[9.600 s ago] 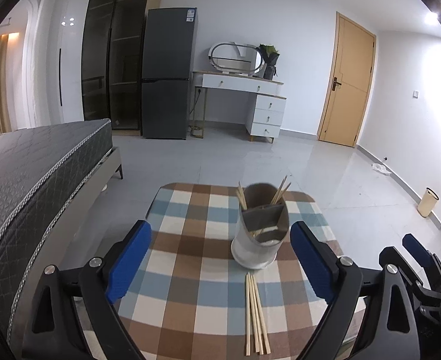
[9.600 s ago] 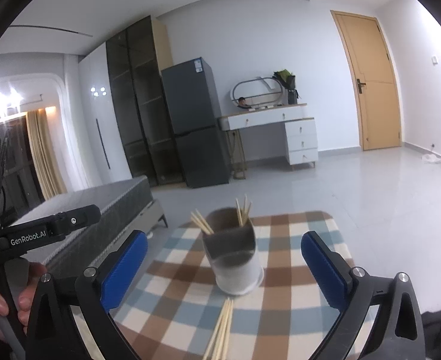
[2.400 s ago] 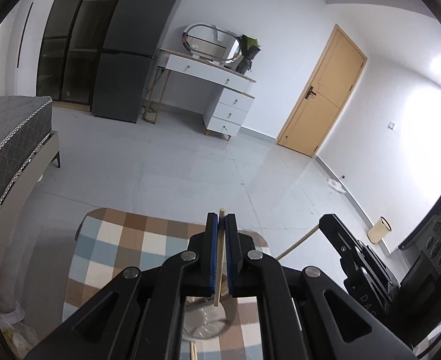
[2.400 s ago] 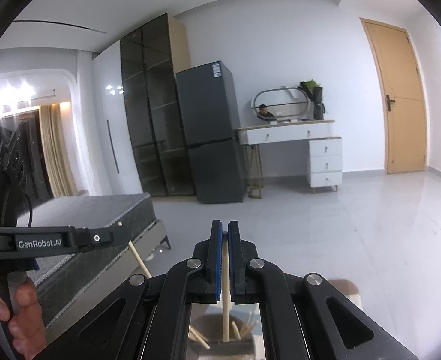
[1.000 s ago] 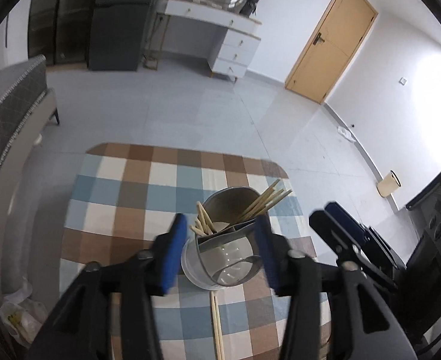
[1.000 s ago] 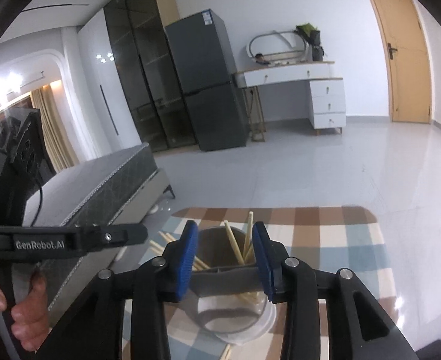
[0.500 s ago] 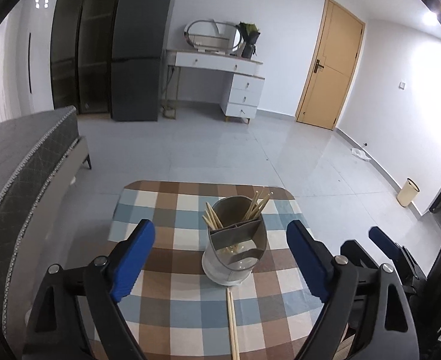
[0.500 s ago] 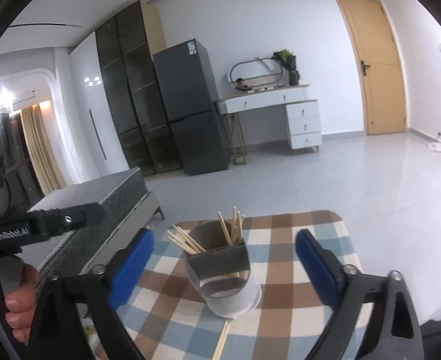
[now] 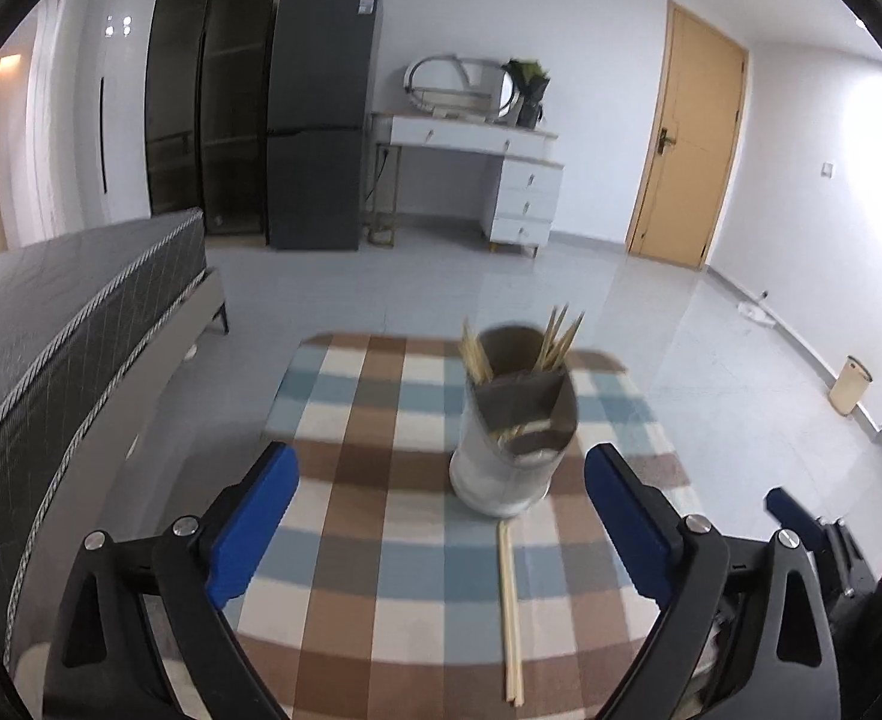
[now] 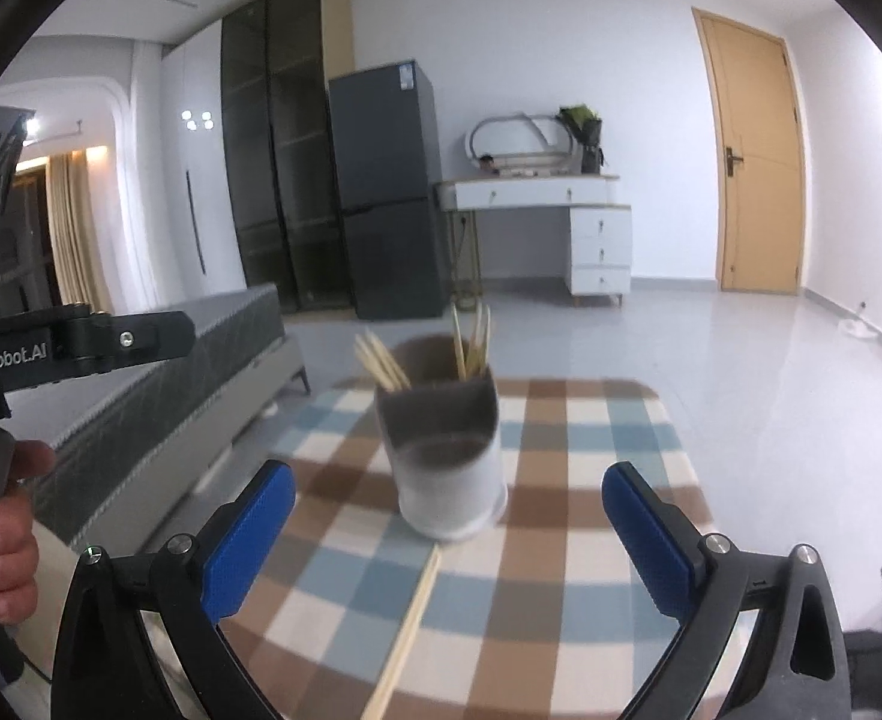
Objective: Organize utensils
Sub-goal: 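Move both open tools back toward the last sticks on the rug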
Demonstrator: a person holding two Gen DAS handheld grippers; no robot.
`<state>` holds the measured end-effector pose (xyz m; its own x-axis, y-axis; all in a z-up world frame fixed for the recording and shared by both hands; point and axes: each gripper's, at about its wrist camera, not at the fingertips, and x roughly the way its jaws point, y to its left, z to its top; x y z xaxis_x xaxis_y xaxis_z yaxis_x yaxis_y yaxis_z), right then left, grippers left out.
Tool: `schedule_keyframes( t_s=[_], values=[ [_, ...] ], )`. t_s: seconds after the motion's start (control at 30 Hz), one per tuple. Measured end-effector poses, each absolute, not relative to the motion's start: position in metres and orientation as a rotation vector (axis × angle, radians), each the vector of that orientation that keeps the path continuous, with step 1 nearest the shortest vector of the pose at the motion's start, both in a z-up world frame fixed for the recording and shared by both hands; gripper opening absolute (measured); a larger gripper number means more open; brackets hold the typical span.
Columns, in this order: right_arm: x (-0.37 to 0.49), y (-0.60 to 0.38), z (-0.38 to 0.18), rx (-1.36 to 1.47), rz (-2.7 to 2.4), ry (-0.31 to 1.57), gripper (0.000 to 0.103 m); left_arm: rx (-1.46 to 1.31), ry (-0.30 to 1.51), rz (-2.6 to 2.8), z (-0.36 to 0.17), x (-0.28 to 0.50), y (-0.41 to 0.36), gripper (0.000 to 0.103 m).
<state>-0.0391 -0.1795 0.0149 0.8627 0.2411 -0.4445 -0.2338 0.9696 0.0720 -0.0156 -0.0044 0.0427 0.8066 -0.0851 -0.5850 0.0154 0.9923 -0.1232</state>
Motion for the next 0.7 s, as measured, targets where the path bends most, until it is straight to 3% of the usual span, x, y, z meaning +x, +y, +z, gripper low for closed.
schedule_keyframes(
  t_s=[0.7],
  values=[
    [-0.010,-0.177,-0.037,0.017,0.206,0.677,0.103,-0.104,0.758,-0.040,-0.031,0.018,-0.010,0.093]
  ],
)
